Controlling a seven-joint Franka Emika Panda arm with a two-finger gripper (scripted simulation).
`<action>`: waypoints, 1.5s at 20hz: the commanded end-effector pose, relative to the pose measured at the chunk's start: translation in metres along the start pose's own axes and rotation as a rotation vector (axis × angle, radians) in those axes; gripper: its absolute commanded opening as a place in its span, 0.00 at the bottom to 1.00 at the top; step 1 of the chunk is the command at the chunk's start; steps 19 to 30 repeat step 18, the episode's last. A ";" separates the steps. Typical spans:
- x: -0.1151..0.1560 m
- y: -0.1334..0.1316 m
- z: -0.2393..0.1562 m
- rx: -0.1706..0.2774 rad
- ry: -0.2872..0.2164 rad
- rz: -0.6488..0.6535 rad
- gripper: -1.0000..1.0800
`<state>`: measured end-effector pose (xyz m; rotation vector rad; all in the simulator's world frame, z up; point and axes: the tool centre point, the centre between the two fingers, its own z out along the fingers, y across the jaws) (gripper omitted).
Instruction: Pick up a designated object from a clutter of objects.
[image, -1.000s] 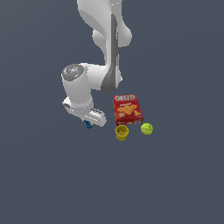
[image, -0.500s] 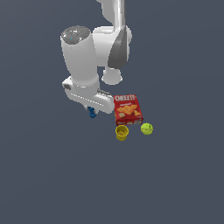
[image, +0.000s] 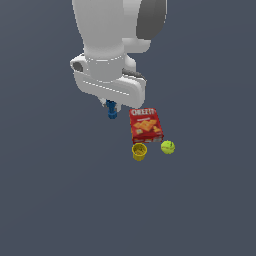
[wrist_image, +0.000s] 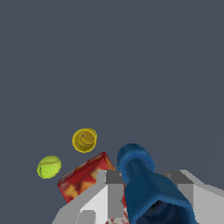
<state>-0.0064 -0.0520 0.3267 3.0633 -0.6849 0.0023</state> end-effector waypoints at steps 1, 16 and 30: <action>-0.002 -0.008 -0.023 0.000 -0.001 0.000 0.00; -0.004 -0.033 -0.090 0.002 -0.002 -0.001 0.00; -0.004 -0.033 -0.091 0.002 -0.002 -0.001 0.00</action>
